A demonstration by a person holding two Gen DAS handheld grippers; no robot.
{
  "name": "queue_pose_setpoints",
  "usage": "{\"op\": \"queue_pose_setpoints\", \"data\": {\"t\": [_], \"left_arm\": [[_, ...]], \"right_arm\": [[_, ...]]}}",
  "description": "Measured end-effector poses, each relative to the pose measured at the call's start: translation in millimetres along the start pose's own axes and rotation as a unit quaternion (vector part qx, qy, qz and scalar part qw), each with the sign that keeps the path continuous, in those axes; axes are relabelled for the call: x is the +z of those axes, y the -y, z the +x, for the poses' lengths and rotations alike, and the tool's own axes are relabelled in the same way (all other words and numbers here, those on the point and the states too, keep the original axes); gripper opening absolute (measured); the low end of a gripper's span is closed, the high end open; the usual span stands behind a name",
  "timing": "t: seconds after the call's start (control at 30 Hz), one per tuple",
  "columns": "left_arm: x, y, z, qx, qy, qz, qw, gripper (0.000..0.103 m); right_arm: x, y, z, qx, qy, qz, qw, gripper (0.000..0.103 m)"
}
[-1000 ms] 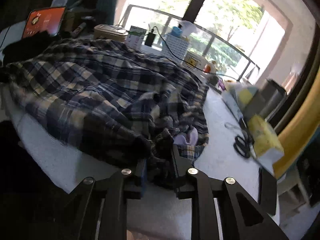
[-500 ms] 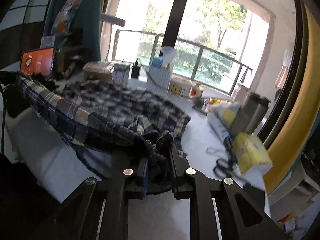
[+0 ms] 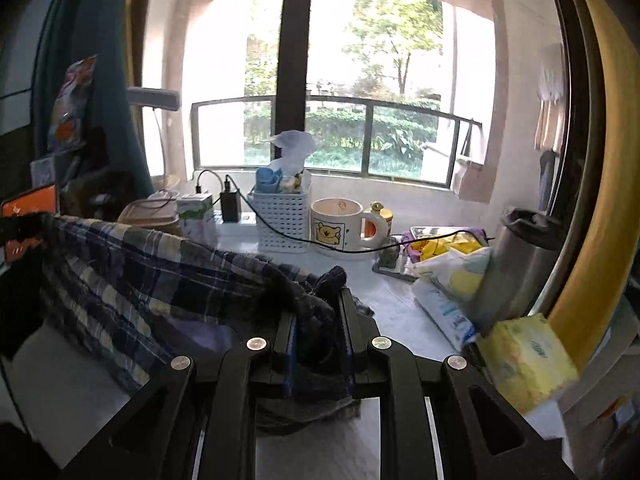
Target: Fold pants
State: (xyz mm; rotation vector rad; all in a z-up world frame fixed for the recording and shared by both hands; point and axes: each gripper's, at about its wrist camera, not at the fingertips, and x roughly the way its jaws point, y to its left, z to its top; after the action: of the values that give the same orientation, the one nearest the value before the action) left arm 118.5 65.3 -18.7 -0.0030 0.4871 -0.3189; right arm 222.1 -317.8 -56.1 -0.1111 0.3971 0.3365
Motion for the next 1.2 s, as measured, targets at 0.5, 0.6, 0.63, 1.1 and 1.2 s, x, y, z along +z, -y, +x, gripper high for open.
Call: {"op": "queue_pose_setpoints", "data": {"t": [0.5, 0.6, 0.63, 1.1, 1.2], "left_arm": [[37.2, -62.5, 114.5, -0.006, -0.037, -0.035, 0.9987, 0.007], [36.0, -74.7, 135.6, 0.006, -0.058, -0.052, 0.9969, 0.032], [35.6, -78.5, 139.9, 0.019, -0.061, -0.057, 0.9963, 0.045], [-24.2, -90.8, 104.5, 0.077, -0.109, -0.113, 0.9845, 0.089], [-48.8, -89.3, 100.5, 0.065, -0.138, -0.142, 0.9781, 0.089]], "right_arm": [[39.5, 22.1, 115.0, 0.002, -0.056, 0.02, 0.998, 0.018], [39.5, 26.4, 144.0, 0.002, -0.077, 0.034, 0.996, 0.018], [38.1, 27.2, 154.2, -0.004, -0.085, 0.037, 0.996, 0.018], [32.5, 45.8, 157.3, -0.048, -0.072, 0.081, 0.993, 0.085], [11.8, 56.2, 132.9, -0.046, -0.081, 0.118, 0.989, 0.085]]}}
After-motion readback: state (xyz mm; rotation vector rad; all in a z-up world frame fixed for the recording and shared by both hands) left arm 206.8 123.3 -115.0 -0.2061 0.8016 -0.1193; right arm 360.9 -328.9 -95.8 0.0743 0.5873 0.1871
